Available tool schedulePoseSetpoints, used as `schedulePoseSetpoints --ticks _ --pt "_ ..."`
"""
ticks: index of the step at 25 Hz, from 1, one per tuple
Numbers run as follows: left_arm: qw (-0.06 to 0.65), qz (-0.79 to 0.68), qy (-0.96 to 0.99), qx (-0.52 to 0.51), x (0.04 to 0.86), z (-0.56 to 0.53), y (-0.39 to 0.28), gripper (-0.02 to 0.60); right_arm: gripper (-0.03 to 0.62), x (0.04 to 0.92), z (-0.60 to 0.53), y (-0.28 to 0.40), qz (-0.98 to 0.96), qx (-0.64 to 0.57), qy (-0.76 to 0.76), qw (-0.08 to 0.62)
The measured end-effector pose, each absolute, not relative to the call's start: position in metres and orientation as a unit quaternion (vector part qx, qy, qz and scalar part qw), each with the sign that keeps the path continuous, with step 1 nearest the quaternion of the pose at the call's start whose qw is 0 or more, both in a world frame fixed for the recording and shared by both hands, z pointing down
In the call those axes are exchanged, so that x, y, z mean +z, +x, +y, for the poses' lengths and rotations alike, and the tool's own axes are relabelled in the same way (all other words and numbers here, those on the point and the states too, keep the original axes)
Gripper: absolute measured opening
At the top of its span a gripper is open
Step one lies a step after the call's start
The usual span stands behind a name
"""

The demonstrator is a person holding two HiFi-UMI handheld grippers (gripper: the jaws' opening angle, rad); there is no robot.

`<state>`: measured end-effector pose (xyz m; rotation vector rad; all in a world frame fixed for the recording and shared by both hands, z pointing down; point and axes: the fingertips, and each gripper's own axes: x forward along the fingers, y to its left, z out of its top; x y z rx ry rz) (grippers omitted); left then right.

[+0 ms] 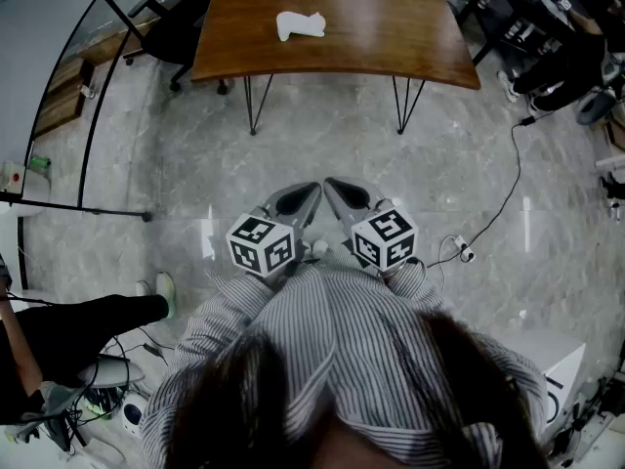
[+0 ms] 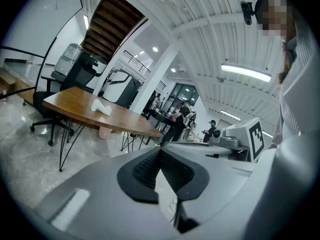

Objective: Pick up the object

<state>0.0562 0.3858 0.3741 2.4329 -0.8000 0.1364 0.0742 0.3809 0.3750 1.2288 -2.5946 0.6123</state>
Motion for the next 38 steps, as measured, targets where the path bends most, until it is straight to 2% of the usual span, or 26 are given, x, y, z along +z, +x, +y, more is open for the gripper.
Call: schedulePoseSetpoints --ticks 13,19,27,30,38 --pt "0.273 -0.297 0.913 0.061 0.378 0.393 0.05 0.002 0.002 0.377 0.393 0.071 -0.875 0.202 0.424 0.115" --pt "0.287 -0.293 0.911 0.048 0.379 0.391 0.053 0.002 0.002 0.375 0.389 0.078 -0.871 0.215 0.434 0.081" --pt "0.286 -0.265 0.919 0.062 0.386 0.389 0.08 0.002 0.002 0.385 0.377 0.1 -0.863 0.225 0.444 0.082" --pt "0.277 -0.261 0.922 0.069 0.391 0.379 0.087 0.002 0.002 0.394 0.364 0.11 -0.859 0.234 0.448 0.082" --pt "0.306 -0.268 0.911 0.061 0.407 0.318 0.094 0.002 0.002 0.412 0.311 0.13 -0.846 0.258 0.458 0.083"
